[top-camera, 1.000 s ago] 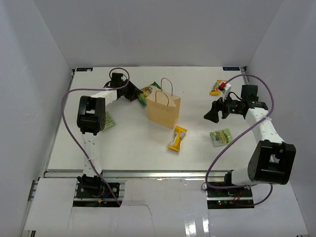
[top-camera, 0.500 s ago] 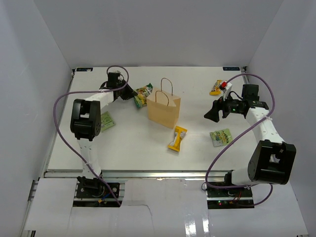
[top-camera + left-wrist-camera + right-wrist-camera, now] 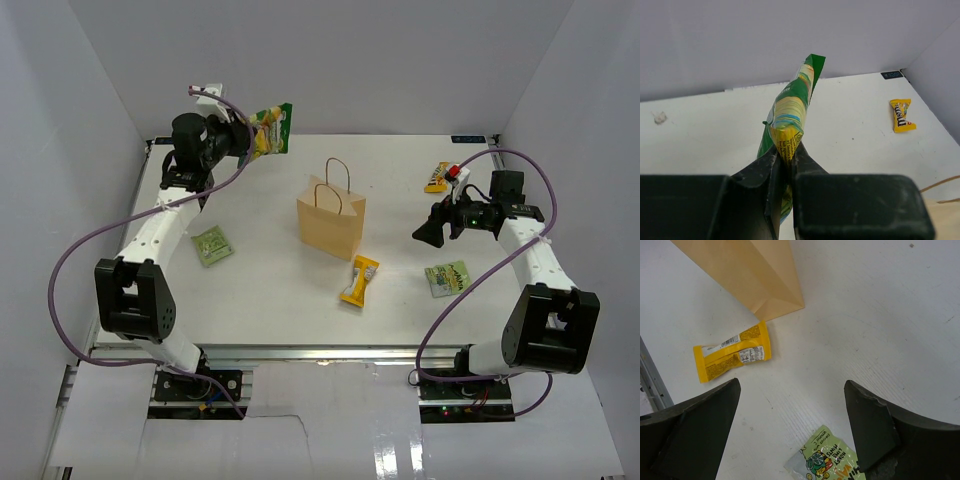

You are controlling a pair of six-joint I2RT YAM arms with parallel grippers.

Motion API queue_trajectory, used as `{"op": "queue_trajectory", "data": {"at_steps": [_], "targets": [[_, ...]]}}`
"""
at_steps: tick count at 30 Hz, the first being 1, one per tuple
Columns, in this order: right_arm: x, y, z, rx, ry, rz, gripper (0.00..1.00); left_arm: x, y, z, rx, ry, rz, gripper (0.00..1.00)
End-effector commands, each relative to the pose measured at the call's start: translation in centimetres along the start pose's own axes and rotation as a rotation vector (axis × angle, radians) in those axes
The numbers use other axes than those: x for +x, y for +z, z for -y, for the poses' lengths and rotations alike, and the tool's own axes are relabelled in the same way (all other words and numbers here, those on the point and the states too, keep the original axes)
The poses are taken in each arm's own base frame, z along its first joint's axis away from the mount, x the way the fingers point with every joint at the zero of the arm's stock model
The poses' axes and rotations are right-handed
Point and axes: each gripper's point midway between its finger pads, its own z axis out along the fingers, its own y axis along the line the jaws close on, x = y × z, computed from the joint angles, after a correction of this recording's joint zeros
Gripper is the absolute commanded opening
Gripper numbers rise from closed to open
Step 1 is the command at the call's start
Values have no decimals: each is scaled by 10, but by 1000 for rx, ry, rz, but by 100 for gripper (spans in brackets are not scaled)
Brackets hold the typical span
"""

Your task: Place the snacks into the paper bag

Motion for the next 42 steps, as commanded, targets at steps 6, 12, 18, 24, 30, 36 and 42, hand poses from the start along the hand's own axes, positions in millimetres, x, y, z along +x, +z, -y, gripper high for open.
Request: {"op": "queue_trajectory", "data": {"at_steps": [6,12,18,24,30,36,42], "targets": [[-19,-5,-1,-16,-42,41,90,-72,-29,72,239,233,167,0],[-15,-4,-2,-16,-42,36,90,-99,-58,109,360,364,262,0],[-14,-3,-2,-20,-37,34,90,-130,-90,130,402,408,359,0],[-14,-3,-1,-17,-40,33,90,-130,-116,151,497,427,366,0],[-12,-3,-1,-19,-35,30,90,-113,-135,165,589,441,338,0],[-11,-3,-1,-19,-33,29,90,-100,-138,168,632,438,307,0],[-10,-3,-3,-20,-33,30,90,-77,-124,163,654,400,245,0]]}}
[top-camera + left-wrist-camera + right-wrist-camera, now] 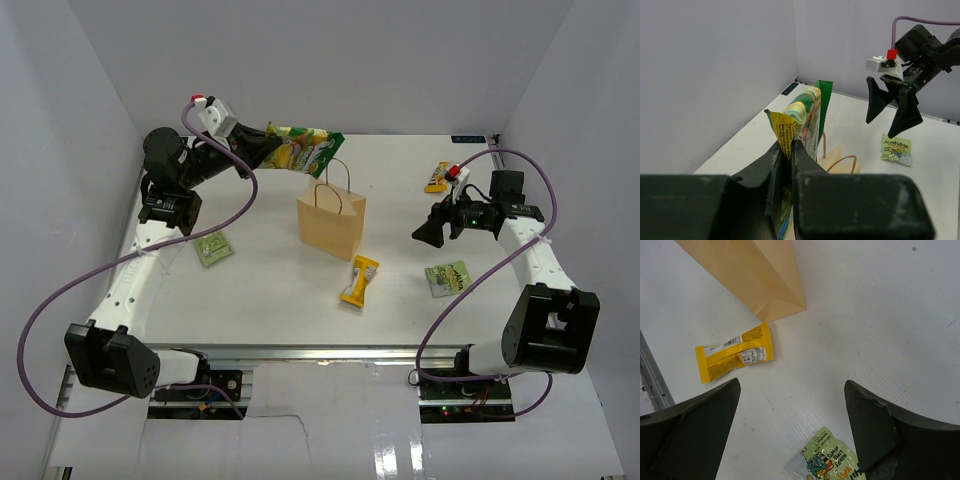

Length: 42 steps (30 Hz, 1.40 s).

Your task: Place the snacks into the paper bag

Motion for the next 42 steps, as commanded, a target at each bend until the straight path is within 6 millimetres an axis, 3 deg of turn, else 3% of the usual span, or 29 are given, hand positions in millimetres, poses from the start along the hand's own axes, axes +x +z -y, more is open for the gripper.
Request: {"op": "queue_trajectory", "data": {"at_steps": [1,31,42], "targets": [[-8,-3,-2,-9,-30,22,90,-7,1,6,40,27,24,0],[-3,-2,-1,-6,-16,13,90,76,29,7,95,-20,-144,0],[-2,-2,-1,-10,-15,12,90,82,28,7,83,-2,-170,0]]}}
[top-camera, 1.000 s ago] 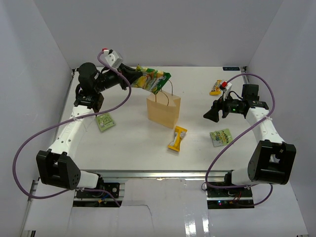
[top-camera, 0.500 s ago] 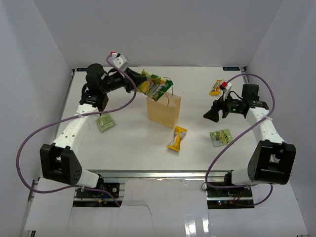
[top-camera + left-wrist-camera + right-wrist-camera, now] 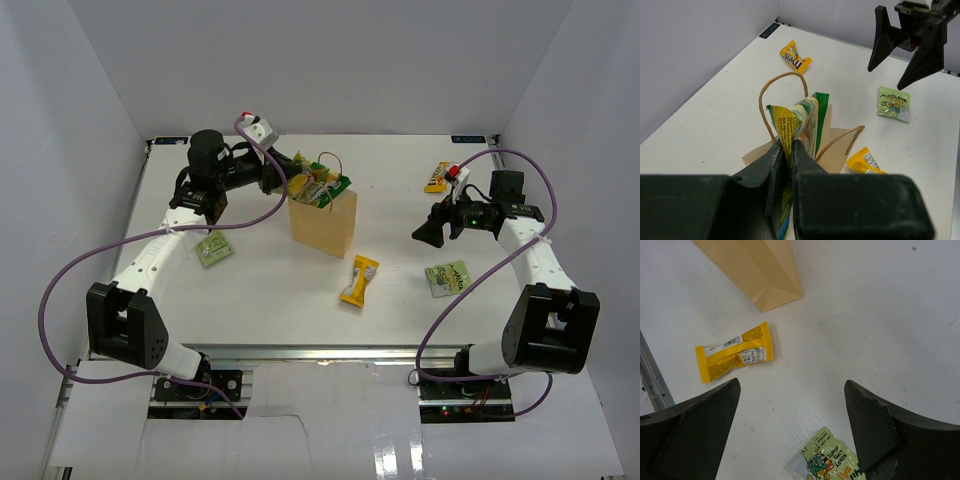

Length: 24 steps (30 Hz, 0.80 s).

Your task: Place the snacks into the paper bag

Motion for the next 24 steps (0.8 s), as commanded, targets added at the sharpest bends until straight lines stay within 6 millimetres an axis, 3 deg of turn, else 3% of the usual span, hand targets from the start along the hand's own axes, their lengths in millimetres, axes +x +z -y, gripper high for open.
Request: {"op": "queue_trajectory", "data": {"at_steps": [1,4,5,7,9,17,20,22,23,24], "targets": [[-2,-2,-2,-10,-13,12,90,-31,-5,2,-4,87,54,2],[-2,-2,-1,-9,-17,13,90,-30,-5,3,-1,82,53,14],[-2,-2,-2,-10,-14,12,90,-30,-4,3,-1,81,53,25],[-2,-2,-2,-11,-17,13,90,-30,-3,5,4,77,53,37],[-2,-2,-2,-10,-23,14,90,-31,-2,7,5,78,55,44],[-2,-2,-4,-18,-25,17,90,-36,-1,11,1,77,68,55],[0,2,-16,-83,-53,15,90,-42,-2,10,-7,69,86,56],[-1,9,-21,-120,-131,-18,90,-50,-3,2,-62,56,105,59],[12,20,-33,-167,-116,-88,90,-56,-5,-2,-99,42,116,62],[16,29,-39,-183,-125,-133,90,-64,-10,-18,-208,-20,133,64]]}}
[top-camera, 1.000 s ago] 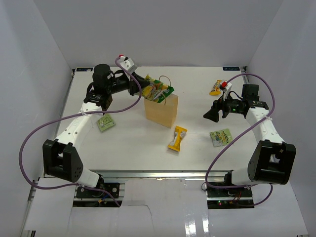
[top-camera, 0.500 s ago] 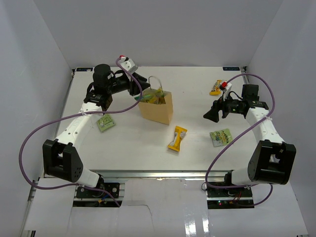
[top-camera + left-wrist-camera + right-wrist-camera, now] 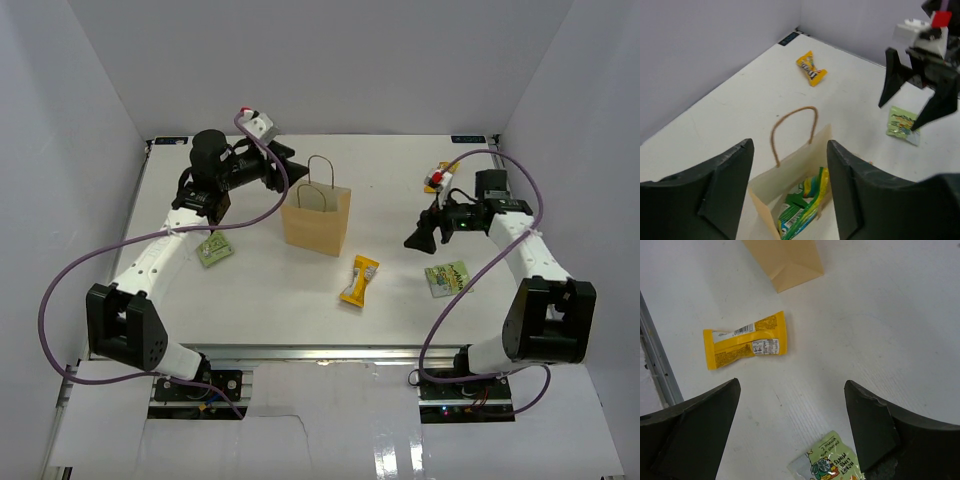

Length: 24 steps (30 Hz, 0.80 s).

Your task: Place the snacks into the paper bag

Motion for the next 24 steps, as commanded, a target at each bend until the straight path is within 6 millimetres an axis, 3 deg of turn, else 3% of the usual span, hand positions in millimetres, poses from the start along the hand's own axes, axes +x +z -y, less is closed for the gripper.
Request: {"op": "queue_trajectory", "data": {"at_steps": [1,4,5,6,7,8,11,12,13,18,21,24], "targets": [[12,35,-26,-75,-19,-179,90,-61,-17,-24,-222,-44,121,72],[24,67,-23,19,110,-286,97,-73,-43,-57,-485,-219,168,86],[21,77,-27,46,239,-273,99,-76,-57,-63,-546,-268,185,88],[19,83,-30,72,299,-258,99,-64,-63,-64,-583,-371,196,88],[33,90,-31,165,355,-293,99,-60,-76,-73,-663,-422,222,89],[23,95,-32,241,460,-243,98,-53,-86,-77,-712,-475,242,89],[31,104,-40,352,533,-264,93,-9,-121,-75,-882,-680,278,89],[34,106,-45,358,603,-274,92,-10,-133,-68,-901,-710,312,89],[39,111,-47,368,636,-297,91,18,-140,-66,-951,-778,293,89],[61,128,-65,384,767,-363,93,43,-170,-50,-1050,-862,302,89],[79,132,-66,416,819,-404,100,61,-185,-46,-1129,-908,278,89],[96,136,-73,395,856,-450,88,77,-194,-39,-1173,-955,256,89]]}}
